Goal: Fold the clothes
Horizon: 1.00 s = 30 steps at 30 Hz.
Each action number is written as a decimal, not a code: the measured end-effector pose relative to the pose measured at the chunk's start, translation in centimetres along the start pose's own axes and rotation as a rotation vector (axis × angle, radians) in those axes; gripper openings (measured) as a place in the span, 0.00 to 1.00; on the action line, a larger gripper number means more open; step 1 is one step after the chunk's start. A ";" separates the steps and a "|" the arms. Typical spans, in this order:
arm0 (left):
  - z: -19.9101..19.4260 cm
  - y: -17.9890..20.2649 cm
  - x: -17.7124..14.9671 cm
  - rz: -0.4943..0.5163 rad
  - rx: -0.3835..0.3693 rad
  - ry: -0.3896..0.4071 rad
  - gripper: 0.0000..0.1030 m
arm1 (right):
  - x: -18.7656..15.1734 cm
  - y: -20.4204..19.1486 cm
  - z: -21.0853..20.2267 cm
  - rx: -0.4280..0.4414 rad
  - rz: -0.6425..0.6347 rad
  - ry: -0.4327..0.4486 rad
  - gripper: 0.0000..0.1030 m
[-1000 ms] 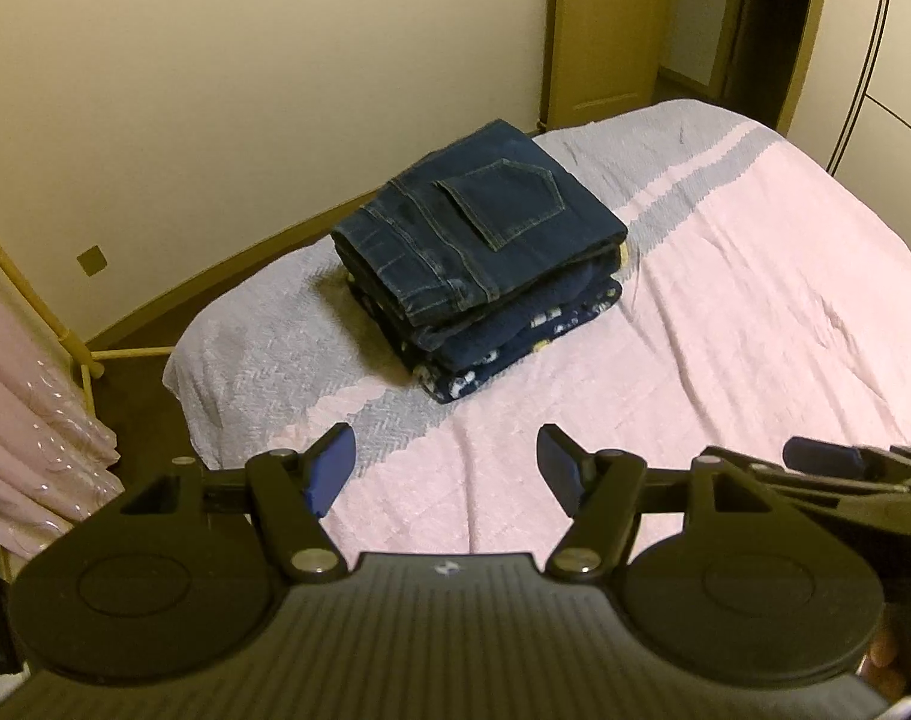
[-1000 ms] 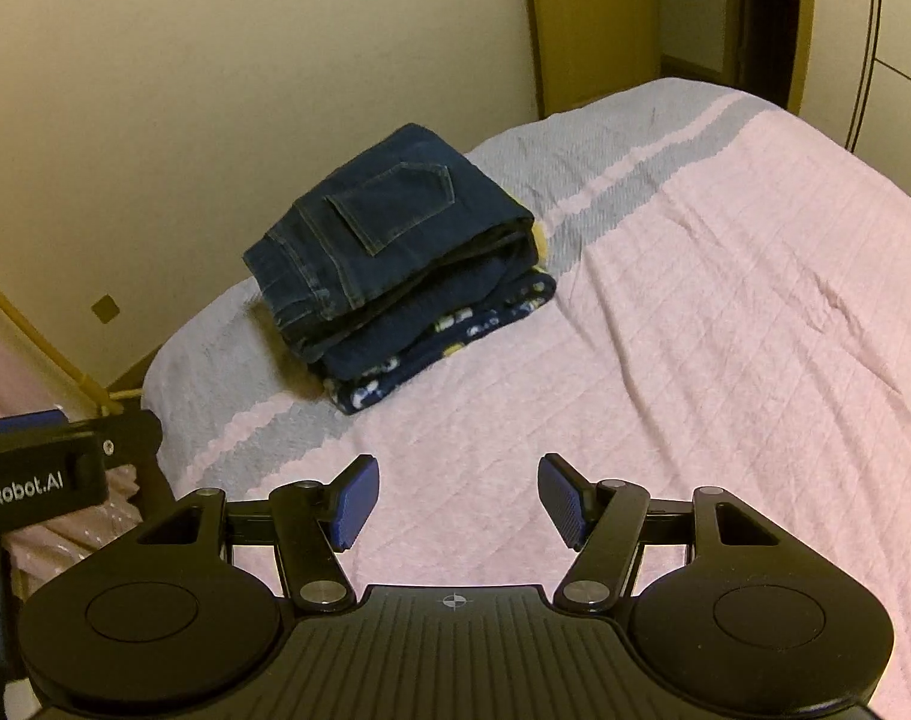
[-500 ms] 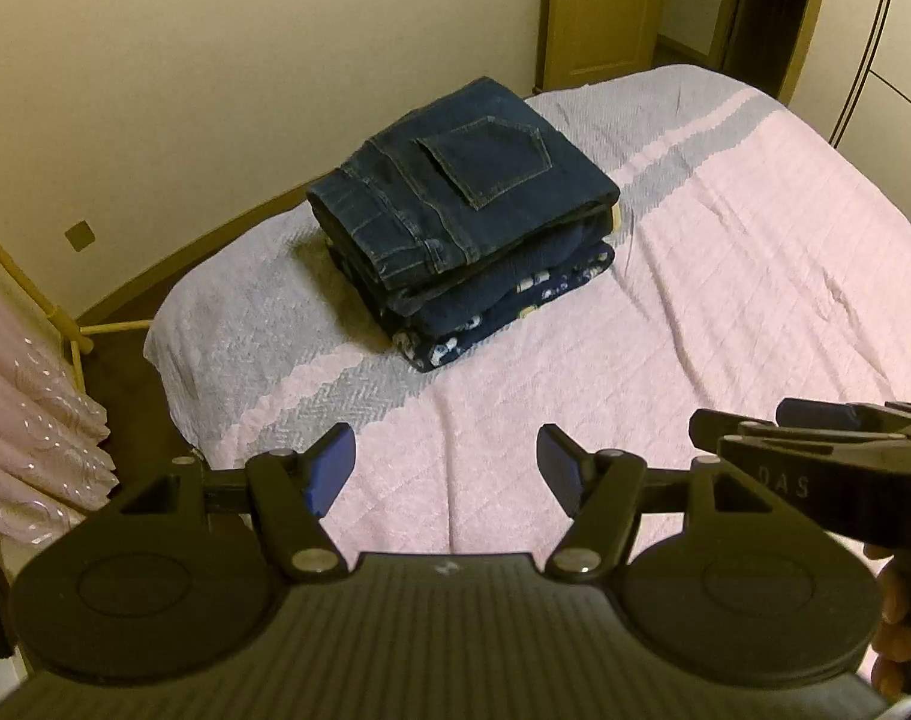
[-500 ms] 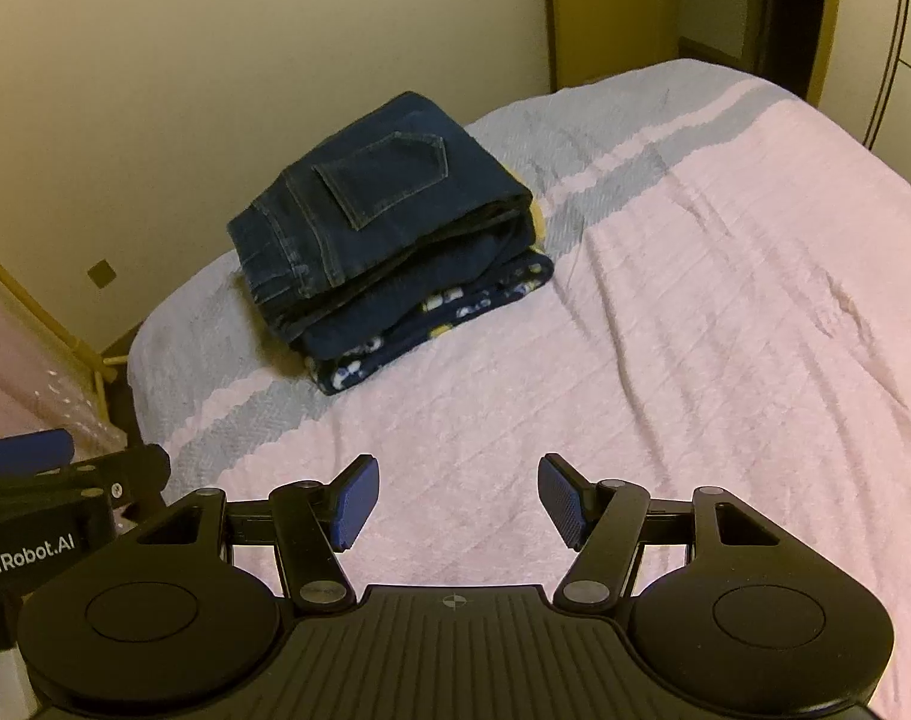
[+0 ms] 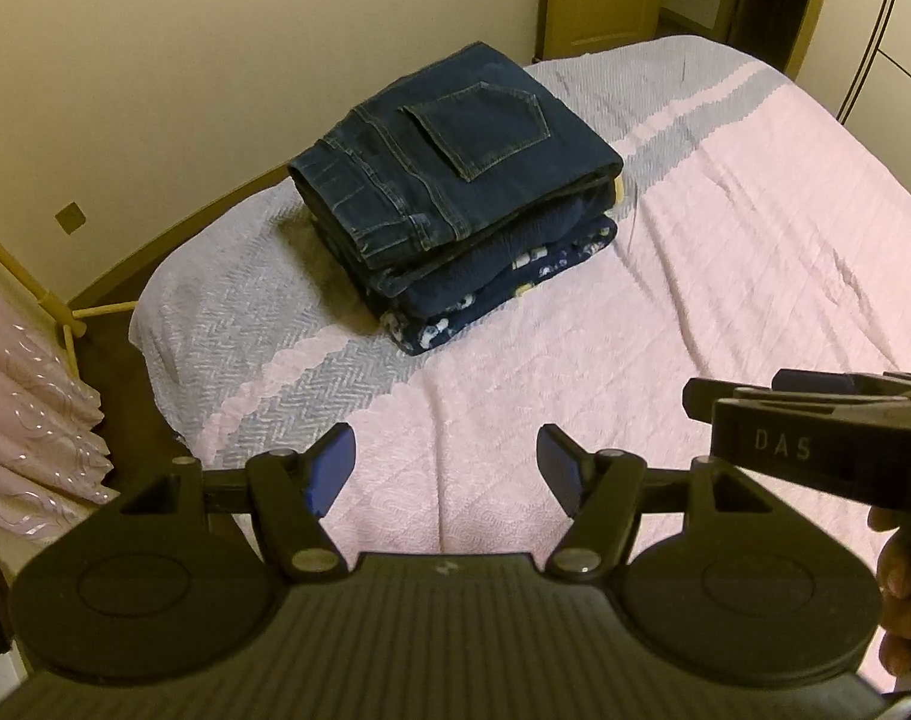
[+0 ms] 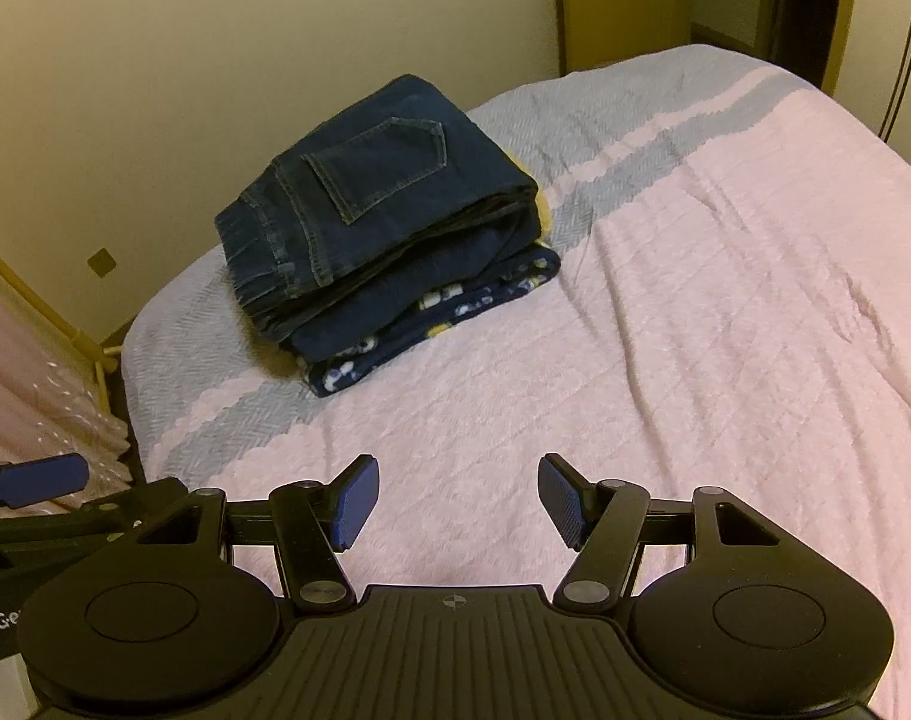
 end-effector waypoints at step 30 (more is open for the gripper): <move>5.3 -0.9 3.3 0.012 0.027 -0.020 0.62 | 2.4 0.0 4.2 -0.025 0.006 -0.058 0.61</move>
Point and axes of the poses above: each gripper's, at about its wrist camera, not at the fingertips, and z roughly the way its jaws point, y to its right, x to its top, the point moved 4 cm from there along z, roughly the way its jaws point, and after that the axes turned 3 degrees about y, right-handed, at the moved point
